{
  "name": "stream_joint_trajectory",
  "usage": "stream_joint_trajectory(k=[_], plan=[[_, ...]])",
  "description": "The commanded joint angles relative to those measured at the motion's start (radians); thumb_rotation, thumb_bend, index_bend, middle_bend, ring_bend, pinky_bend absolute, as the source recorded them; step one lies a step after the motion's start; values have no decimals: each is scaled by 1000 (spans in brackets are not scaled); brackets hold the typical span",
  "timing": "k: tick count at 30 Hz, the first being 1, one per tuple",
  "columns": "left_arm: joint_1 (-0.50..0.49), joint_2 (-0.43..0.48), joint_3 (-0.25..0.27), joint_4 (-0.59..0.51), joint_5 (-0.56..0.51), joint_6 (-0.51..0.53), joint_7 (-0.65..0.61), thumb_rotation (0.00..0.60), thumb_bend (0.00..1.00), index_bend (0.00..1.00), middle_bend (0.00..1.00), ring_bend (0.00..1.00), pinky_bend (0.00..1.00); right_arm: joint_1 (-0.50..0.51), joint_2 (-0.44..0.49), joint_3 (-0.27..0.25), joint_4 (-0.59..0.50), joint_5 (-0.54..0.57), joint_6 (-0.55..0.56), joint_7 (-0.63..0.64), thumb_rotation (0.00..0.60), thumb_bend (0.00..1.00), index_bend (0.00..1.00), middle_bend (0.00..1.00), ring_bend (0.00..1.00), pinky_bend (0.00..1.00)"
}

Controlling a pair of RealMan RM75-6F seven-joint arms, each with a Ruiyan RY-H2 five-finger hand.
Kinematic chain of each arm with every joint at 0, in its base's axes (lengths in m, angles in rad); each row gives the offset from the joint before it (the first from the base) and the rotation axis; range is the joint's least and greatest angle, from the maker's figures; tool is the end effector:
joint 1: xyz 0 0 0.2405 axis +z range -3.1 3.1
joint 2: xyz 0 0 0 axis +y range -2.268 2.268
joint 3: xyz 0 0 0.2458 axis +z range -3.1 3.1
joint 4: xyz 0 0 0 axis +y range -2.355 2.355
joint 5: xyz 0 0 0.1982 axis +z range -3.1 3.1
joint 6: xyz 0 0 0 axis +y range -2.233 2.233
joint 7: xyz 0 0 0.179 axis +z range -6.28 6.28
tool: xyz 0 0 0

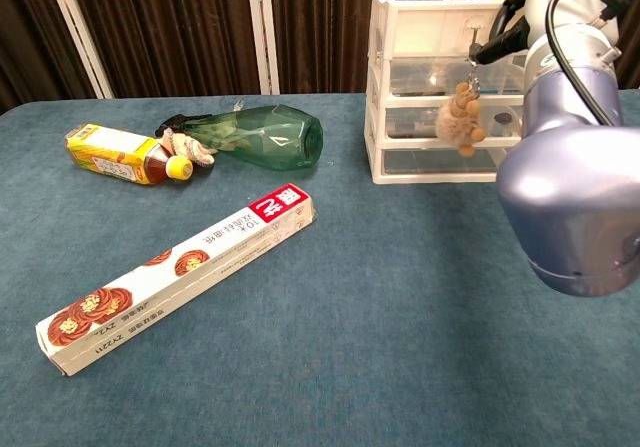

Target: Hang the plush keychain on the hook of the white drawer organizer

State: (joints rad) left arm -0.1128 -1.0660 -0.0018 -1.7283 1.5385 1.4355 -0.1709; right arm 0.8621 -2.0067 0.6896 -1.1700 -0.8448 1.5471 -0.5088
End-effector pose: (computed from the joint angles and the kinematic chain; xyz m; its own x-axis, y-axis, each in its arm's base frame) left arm -0.2742 0.2099 0.1525 0.1816 0.1059 0.9776 0.9827 -0.0568 -0.1764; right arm -0.1038 -0.4166 0.0364 0.0670 0.3286 0.9421 -0.9724 0.2331 -0.0122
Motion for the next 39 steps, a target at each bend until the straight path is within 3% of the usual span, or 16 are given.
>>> stream_joint_trajectory(k=[1, 39], plan=[[0, 0, 0, 0, 1, 0, 0, 600, 95, 22, 0, 0, 0, 0, 2, 0, -1, 0, 0, -1, 600, 267, 724, 1000, 1000, 842], [1, 1, 1, -4, 3, 1, -2, 600, 96, 22, 0, 0, 0, 15, 55, 21, -62, 10, 22, -42, 600, 175, 701, 1000, 1000, 842]])
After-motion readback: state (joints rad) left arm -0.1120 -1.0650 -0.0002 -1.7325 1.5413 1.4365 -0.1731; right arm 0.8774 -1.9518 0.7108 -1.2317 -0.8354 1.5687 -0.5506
